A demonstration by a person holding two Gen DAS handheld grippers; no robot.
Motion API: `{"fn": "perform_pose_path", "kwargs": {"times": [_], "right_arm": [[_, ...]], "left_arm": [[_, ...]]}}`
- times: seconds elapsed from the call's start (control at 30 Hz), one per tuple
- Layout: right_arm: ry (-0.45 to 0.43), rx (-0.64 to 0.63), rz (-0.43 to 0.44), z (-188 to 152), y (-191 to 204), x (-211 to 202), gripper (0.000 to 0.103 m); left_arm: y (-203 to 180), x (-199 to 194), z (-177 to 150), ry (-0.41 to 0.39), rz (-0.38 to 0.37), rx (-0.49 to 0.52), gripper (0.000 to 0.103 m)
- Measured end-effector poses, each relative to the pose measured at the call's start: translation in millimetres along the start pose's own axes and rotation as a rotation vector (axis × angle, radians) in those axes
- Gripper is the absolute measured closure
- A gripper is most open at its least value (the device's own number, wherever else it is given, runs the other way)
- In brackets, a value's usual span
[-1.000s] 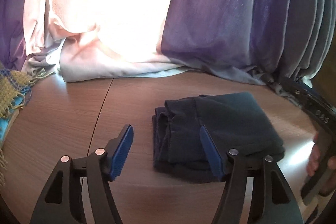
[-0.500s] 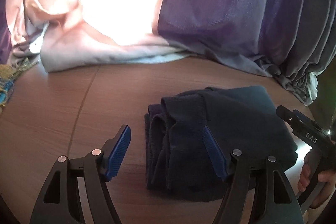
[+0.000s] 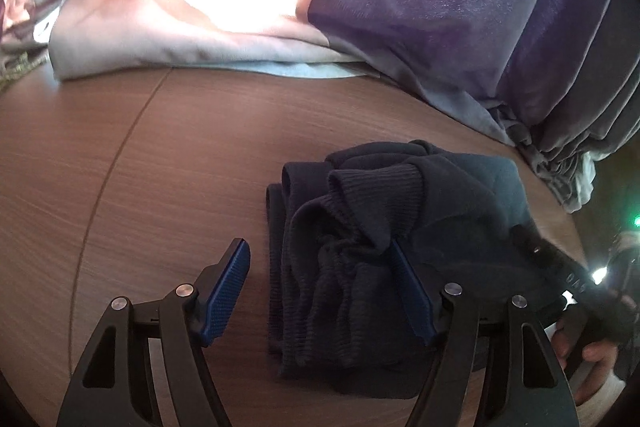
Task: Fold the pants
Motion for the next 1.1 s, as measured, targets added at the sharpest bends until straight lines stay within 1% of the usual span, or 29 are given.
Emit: {"fn": "perform_pose_path", "kwargs": {"times": [0.1,0.23,0.3,0.37,0.4,0.47,0.5,0.57,0.63,0.73,0.83,0.93,1.1], "right_arm": [[0.012,-0.010,-0.003,-1,1,5,0.018],[0.039,0.030,0.022,-5,-3,13,0.018],[0.043,0.036,0.029,-6,-3,14,0.021],[0.039,0.018,0.032,-7,0,14,0.026],[0.038,0.012,0.040,-7,2,14,0.031],[0.036,0.006,0.044,-7,3,13,0.033],[0.037,0.004,0.049,-7,4,13,0.037],[0.033,0.000,0.065,-7,5,12,0.045],[0.025,-0.013,0.082,-6,8,9,0.060],[0.016,-0.010,0.095,-3,7,2,0.069],[-0.006,-0.013,0.096,-1,8,-8,0.073],[-0.042,-0.041,0.080,2,13,-22,0.074],[-0.097,-0.065,0.079,5,21,-48,0.075]], "left_arm": [[2,4,-1,0.003,-0.021,-0.001,0.032],[4,6,-3,0.000,-0.041,-0.005,0.032],[6,7,-4,-0.002,-0.065,-0.026,0.036],[7,7,-5,-0.003,-0.088,-0.035,0.040],[8,7,-5,-0.001,-0.093,-0.041,0.041],[7,7,-5,0.001,-0.102,-0.038,0.046],[6,6,-4,0.000,-0.105,-0.032,0.049],[1,2,-2,-0.008,-0.104,-0.023,0.061],[-3,-1,-1,-0.011,-0.099,-0.012,0.066],[-8,-5,0,-0.019,-0.095,0.001,0.070],[-9,-10,0,-0.032,-0.103,0.000,0.072],[-10,-18,0,-0.047,-0.114,0.001,0.073],[-11,-48,2,-0.101,-0.127,0.025,0.073]]}}
Point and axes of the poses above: each gripper's, at about its wrist camera, not at the fingertips, and x roughly the way its jaws point, y to its left, z to its top, the point moved 3 cm from there along x, roughly the way its jaws point, and after that the axes turned 2 degrees about -z, right-handed, at the moved point
